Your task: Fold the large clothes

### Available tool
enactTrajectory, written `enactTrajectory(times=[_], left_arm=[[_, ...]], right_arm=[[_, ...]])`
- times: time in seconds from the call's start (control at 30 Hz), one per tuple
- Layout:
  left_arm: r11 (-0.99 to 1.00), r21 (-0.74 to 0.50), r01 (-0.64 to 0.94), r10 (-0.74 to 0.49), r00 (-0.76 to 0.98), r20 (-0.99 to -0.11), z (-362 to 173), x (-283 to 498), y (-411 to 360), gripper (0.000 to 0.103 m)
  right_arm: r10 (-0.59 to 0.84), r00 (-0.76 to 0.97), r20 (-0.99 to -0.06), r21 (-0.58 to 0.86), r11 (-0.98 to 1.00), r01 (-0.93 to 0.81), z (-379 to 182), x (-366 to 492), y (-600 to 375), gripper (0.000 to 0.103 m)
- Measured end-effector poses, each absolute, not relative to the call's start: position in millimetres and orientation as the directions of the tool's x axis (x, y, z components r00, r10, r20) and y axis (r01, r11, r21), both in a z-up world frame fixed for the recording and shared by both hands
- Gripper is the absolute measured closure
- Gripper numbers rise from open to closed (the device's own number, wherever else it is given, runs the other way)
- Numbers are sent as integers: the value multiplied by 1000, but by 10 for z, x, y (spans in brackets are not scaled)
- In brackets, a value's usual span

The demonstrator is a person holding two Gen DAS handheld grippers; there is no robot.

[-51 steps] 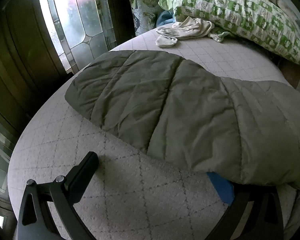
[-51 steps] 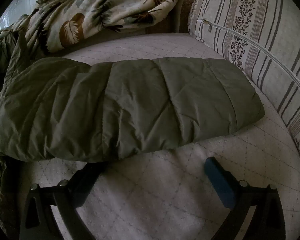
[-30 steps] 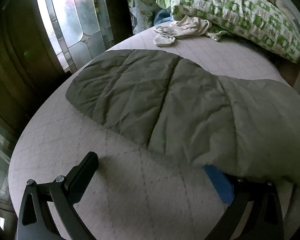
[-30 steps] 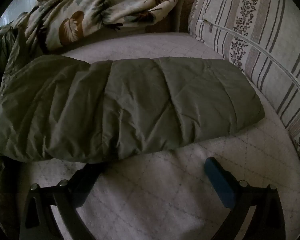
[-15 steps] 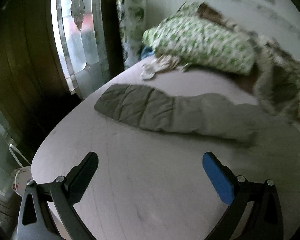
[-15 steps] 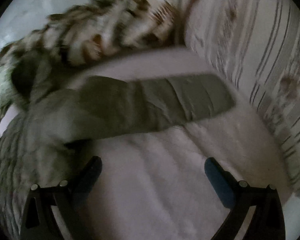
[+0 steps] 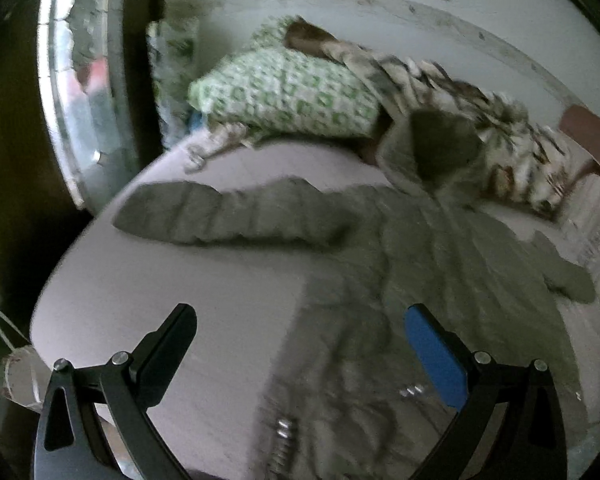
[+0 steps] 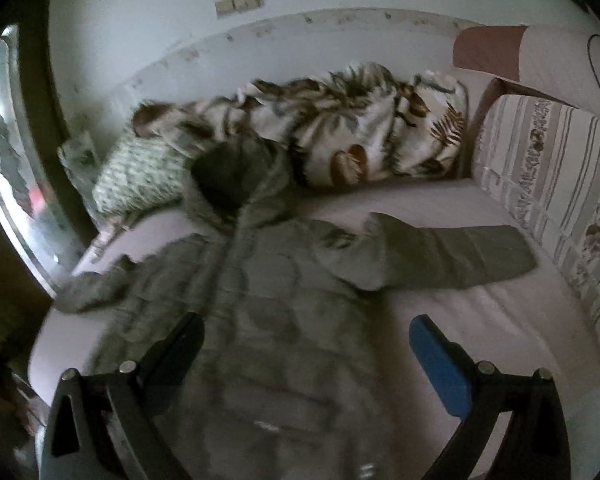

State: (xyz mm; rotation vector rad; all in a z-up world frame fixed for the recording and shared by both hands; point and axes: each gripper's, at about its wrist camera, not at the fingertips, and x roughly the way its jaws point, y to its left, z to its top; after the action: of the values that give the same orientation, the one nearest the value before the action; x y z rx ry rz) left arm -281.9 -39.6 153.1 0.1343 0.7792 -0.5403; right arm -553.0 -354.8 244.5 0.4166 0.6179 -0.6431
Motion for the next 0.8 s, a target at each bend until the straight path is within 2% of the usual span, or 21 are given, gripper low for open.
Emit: enactTrajectory(times=[0.13,0.8], left_arm=[[830,-62,555,-410,530,-743,1425,-2865,-557,0],[806,-5,592,-423,569,-705,1535,-2986,-763,0]], right_arm=[[-400,645,-651,179,746,642,2435,-5427,-3327,0],[-356,651,-671,196,761,618,2405,-5107,-3174,0]])
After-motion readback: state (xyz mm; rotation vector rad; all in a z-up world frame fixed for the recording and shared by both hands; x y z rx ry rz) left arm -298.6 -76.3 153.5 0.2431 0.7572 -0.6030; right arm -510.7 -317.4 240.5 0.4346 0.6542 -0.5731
